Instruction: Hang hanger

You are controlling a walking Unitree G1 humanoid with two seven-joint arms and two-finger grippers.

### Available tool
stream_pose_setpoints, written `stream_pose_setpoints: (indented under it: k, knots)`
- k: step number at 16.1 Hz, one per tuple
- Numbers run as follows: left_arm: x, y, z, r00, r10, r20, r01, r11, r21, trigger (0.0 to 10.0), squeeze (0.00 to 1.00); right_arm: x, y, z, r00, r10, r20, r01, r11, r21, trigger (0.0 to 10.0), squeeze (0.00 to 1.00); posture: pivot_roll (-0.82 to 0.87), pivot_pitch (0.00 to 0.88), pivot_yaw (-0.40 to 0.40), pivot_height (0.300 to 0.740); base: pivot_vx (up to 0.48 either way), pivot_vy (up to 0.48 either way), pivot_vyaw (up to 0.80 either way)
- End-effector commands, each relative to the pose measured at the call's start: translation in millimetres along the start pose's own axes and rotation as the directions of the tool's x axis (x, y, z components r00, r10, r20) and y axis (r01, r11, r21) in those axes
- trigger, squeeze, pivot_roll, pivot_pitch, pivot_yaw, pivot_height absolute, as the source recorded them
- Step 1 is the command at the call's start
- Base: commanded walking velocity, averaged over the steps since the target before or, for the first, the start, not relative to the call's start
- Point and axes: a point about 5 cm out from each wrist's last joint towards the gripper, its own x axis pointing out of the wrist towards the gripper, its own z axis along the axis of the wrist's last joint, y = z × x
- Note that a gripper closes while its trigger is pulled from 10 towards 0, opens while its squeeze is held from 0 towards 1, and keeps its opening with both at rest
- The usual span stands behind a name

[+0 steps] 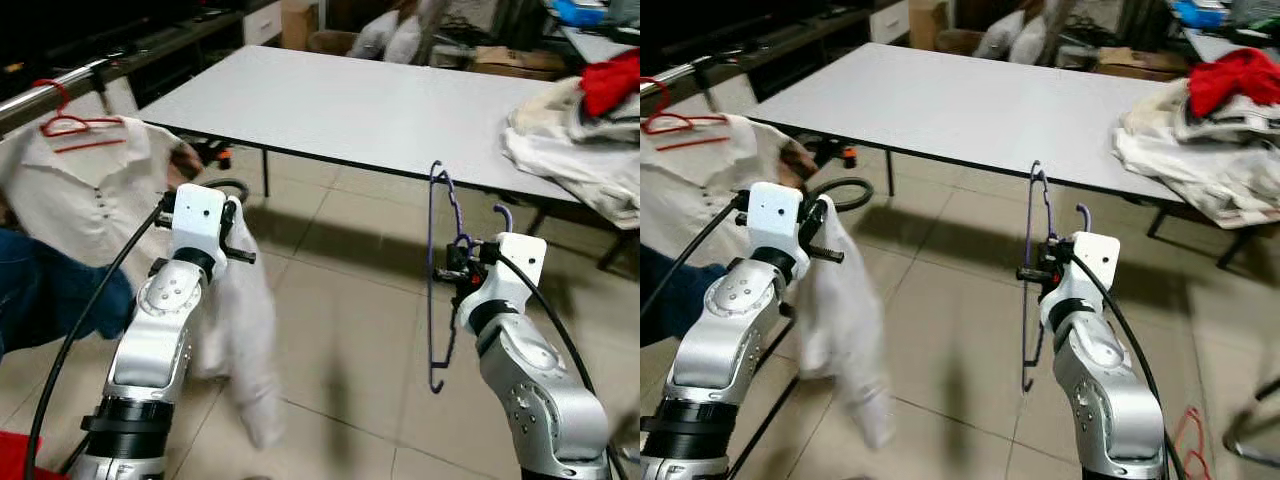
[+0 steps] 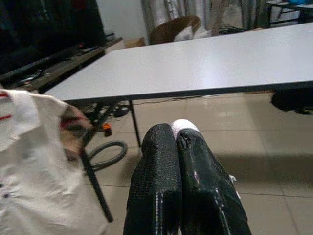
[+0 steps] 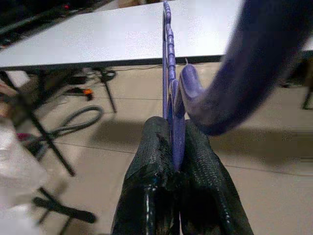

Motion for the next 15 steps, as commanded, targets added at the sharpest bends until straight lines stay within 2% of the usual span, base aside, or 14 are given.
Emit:
stream_pose_setpoints:
  k: [1,3,6,15]
  knots:
    - [1.4,-2.3,10,0.999,-0.002,0.037,0.002,1.000,0.005,10.0,0.00,2.4,0.0,7,0.999,-0.003,0.032,0.004,1.000,-0.018,10.0,0.00,0.08,0.000,0.000,0.740,0.296,0.000,0.00]
    - [2.5,-0.8,13,0.999,0.011,0.044,-0.011,1.000,-0.010,10.0,0.00,3.6,5.5,17,0.993,0.079,0.082,-0.078,0.997,-0.011,10.0,0.00,0.08,0.000,-0.004,0.740,0.300,0.000,0.00]
    - [3.4,2.6,16,0.998,0.031,0.054,-0.031,0.999,-0.012,10.0,0.00,2.7,10.6,23,0.986,0.117,0.117,-0.116,0.993,-0.012,10.0,0.00,0.08,0.000,-0.015,0.740,0.314,0.000,0.00]
    - [5.7,15.1,22,0.995,0.068,0.073,-0.067,0.998,-0.018,10.0,0.00,2.7,14.3,27,0.979,0.142,0.149,-0.142,0.990,-0.013,10.0,0.00,0.08,0.000,-0.024,0.740,0.344,0.000,0.00]
